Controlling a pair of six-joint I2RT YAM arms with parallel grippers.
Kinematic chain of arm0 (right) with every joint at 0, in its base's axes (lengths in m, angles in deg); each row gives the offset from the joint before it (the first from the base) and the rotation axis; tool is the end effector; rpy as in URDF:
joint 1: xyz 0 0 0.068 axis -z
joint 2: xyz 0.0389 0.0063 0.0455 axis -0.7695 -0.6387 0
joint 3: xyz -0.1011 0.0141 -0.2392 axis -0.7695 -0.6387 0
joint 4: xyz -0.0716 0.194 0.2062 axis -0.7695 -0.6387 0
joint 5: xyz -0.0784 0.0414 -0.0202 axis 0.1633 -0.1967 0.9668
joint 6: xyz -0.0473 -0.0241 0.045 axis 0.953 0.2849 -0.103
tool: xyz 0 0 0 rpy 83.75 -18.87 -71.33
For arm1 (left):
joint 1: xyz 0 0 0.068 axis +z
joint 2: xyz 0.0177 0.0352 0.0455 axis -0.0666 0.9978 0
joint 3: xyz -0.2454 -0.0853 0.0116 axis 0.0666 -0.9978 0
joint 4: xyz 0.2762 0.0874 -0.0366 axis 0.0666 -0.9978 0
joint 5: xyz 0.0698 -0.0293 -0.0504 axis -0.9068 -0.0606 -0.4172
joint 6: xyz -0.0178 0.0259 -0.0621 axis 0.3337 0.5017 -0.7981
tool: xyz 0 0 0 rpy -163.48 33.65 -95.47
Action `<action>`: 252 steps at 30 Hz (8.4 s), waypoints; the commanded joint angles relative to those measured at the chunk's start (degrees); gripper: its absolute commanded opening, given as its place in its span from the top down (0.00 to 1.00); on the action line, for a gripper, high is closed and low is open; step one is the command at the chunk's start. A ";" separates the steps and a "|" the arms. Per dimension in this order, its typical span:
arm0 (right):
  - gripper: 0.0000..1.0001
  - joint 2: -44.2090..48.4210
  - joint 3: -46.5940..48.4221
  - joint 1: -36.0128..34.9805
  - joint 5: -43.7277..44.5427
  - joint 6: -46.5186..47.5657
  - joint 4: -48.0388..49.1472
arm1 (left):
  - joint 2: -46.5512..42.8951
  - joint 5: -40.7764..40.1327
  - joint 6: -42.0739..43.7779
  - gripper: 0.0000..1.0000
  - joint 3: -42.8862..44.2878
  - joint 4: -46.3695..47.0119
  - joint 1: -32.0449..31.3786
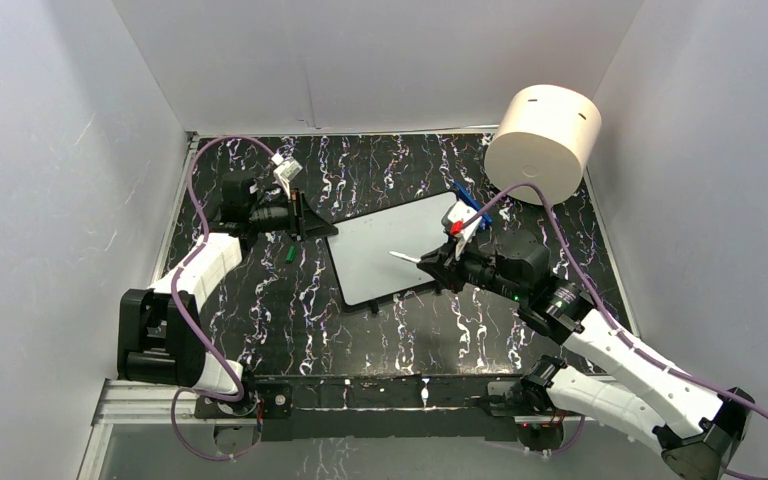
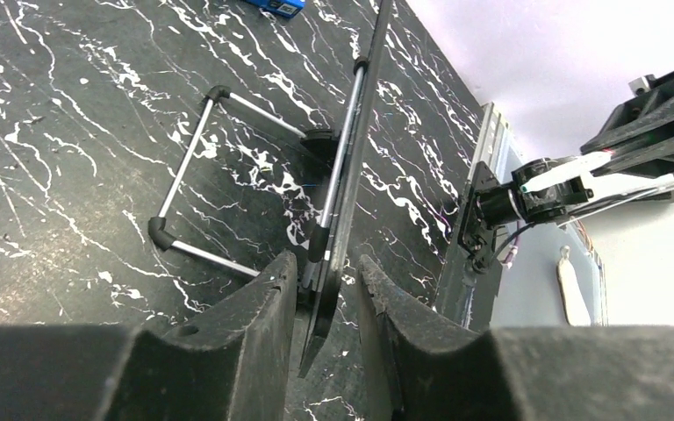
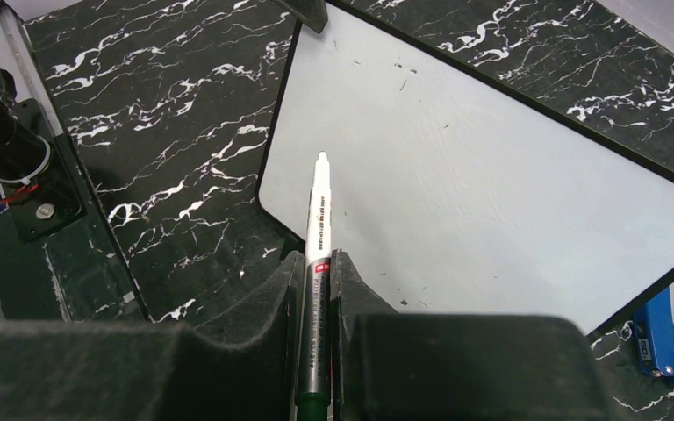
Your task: Write a sentence on the whiteboard
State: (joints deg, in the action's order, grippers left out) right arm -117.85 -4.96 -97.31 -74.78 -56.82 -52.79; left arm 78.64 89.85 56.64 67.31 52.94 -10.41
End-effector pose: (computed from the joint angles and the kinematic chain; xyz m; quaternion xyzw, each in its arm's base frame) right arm 0.1647 0.1890 0.3206 -0.3528 0.6818 0.3040 0.5641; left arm 0.3355 -0.0887 0.2295 0.2399 0.7342 -0.4994 0.3923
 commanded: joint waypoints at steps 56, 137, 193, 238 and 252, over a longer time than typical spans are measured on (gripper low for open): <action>1.00 -18.22 9.40 -28.36 46.69 3.24 9.67 | -5.78 -7.61 15.37 1.00 1.77 -11.96 -3.14; 1.00 -39.81 23.37 -31.58 55.39 3.83 11.08 | -4.30 -9.49 15.19 1.00 2.64 -13.57 -4.21; 1.00 -45.50 28.96 -31.64 51.66 -4.81 -6.06 | -3.52 -9.33 15.29 1.00 2.91 -13.65 -4.30; 1.00 -42.35 24.04 -31.77 55.10 -2.18 3.37 | -3.16 -9.42 15.30 1.00 2.87 -13.84 -4.31; 1.00 -43.69 24.39 -31.62 56.12 -1.57 3.91 | -3.07 -8.85 15.28 1.00 2.94 -13.81 -4.31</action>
State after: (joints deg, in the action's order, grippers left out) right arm -161.10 18.89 -129.09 -20.88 -58.70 -52.31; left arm 74.77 82.60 70.24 69.63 41.79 -13.86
